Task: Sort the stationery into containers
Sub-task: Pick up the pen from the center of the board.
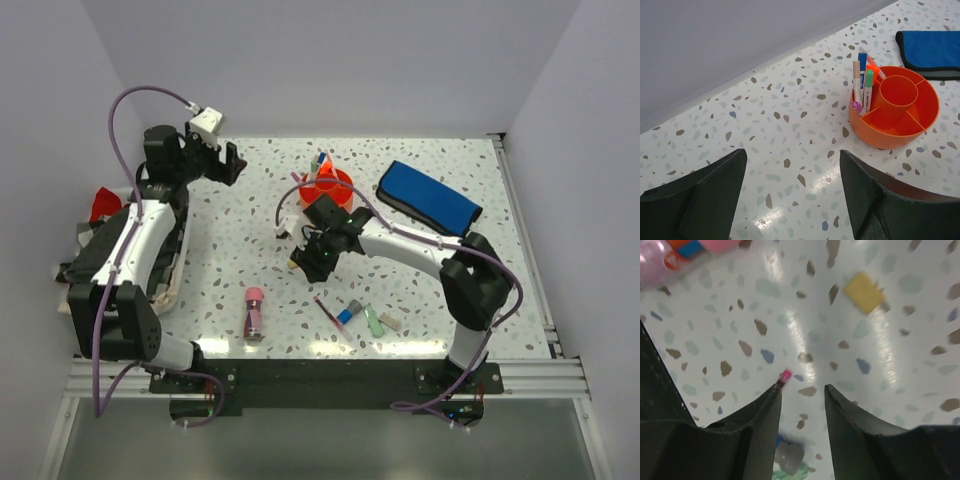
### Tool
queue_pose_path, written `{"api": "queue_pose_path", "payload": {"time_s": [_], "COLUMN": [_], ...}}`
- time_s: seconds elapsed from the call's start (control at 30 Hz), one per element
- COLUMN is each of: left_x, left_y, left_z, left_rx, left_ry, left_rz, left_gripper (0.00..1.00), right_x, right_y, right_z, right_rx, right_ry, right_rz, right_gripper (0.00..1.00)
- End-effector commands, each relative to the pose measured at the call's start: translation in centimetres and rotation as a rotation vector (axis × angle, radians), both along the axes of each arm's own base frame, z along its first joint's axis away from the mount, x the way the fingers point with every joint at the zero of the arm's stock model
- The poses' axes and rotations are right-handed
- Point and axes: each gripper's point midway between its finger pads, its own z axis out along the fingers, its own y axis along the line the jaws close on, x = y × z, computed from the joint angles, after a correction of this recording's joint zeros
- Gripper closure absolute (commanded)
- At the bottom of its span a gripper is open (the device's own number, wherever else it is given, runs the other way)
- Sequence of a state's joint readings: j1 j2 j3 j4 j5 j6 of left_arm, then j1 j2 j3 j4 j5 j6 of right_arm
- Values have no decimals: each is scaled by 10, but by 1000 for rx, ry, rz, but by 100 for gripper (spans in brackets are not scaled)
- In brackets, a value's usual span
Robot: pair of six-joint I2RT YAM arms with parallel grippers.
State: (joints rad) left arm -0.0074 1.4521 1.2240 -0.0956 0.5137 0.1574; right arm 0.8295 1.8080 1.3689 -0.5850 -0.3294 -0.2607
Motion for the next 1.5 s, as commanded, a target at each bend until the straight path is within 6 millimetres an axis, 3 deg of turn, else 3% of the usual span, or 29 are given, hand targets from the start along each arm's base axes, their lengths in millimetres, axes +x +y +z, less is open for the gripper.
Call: {"api": "queue_pose_path", "payload": {"time_s": [0.0,0.13,0.37,0.83,0.9,0.93,1.1,1.17,1.27,1.4,1.47], "left_x": [-11,-22,-34,-33,-33,-33,-30,-29,-25,-13,-7], "left_y": [17,19,23,22,23,23,25,25,24,23,20], "left_z": [7,4,-1,-7,-7,-9,-11,-12,-8,-4,5], "left_rx": [2,-4,-16,-33,-34,-33,-32,-32,-27,-32,-38], "left_ry": [-33,-32,-22,-12,-10,-7,-1,6,1,-1,-16], "left_rz": [60,63,65,59,60,60,63,60,52,37,21], "left_gripper": [20,20,20,20,20,20,20,20,20,20,20], "right_x": [-31,-45,-45,-47,-52,-54,-59,-58,-49,-23,-7], "right_y": [-12,-12,-14,-18,-18,-19,-17,-13,-2,27,28], "right_z": [-16,-30,-51,-80,-89,-93,-109,-105,-81,-15,15], "right_rx": [-137,-169,-217,-311,-345,-359,-406,-395,-336,-129,-29], "right_ry": [35,73,80,83,86,94,125,126,111,121,171], "right_rz": [-49,-105,-146,-178,-162,-161,-133,-128,-122,-111,-123], "right_gripper": [56,55,54,55,60,70,95,100,100,100,100]}}
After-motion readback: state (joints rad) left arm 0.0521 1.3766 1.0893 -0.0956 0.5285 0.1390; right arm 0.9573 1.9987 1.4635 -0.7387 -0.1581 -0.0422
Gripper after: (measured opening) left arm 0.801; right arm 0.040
